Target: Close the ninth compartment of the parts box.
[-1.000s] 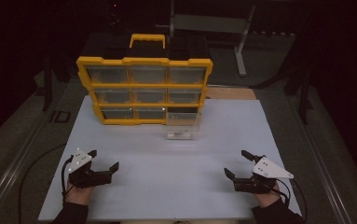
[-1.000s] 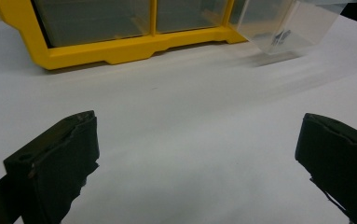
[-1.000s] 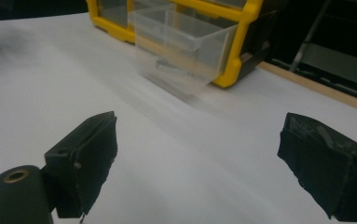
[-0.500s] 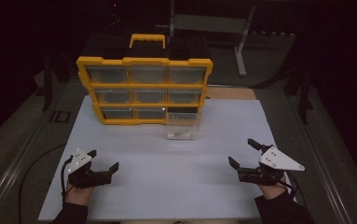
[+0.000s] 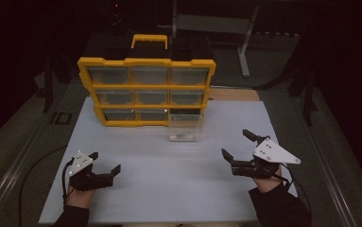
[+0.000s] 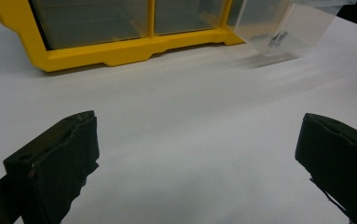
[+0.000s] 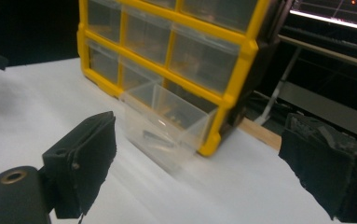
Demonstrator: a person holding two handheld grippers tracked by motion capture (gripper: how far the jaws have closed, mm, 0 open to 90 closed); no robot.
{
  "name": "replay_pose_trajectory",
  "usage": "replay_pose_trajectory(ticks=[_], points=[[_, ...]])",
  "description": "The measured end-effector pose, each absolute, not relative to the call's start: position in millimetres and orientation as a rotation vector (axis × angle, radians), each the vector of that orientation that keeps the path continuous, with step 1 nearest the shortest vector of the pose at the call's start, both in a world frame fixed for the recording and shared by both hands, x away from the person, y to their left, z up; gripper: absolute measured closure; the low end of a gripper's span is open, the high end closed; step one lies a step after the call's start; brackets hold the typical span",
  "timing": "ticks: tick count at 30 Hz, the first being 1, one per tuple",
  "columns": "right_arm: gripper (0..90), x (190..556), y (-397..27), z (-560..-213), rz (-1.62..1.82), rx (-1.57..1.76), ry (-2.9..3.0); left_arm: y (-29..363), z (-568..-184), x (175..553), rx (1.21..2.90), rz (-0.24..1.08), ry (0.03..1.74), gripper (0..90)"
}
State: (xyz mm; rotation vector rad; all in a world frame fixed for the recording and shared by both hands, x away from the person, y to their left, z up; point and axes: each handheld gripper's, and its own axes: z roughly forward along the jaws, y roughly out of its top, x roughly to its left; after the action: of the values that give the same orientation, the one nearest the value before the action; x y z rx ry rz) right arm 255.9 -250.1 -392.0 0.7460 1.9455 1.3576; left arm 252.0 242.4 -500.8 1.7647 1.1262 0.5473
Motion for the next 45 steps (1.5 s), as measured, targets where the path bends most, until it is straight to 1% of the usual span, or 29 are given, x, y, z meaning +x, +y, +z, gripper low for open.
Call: replay_pose_trajectory(ticks=[11, 21, 28, 37, 45], points=[[10.6, 261.0, -227.2, -388.0, 1.367, 0.721, 1.956, 241.7, -501.0, 251.9, 1.768, 0.550, 1.122, 0.0], [10.6, 267.9, -206.7, -393.0, 1.356, 0.701, 1.985, 241.6, -500.9, 251.9, 1.769, 0.550, 1.120, 0.1], [10.6, 275.8, -190.5, -412.3, 1.358, 0.728, 2.021, 241.5, -501.2, 251.9, 1.767, 0.549, 1.119, 0.0], [10.8, 287.6, -179.8, -439.6, 1.330, 0.776, 2.043, 241.3, -501.0, 251.8, 1.766, 0.550, 1.118, 0.0], [14.5, 297.6, -176.5, -470.5, 1.277, 0.860, 2.068, 241.6, -501.0, 251.9, 1.768, 0.548, 1.117, 0.1]])
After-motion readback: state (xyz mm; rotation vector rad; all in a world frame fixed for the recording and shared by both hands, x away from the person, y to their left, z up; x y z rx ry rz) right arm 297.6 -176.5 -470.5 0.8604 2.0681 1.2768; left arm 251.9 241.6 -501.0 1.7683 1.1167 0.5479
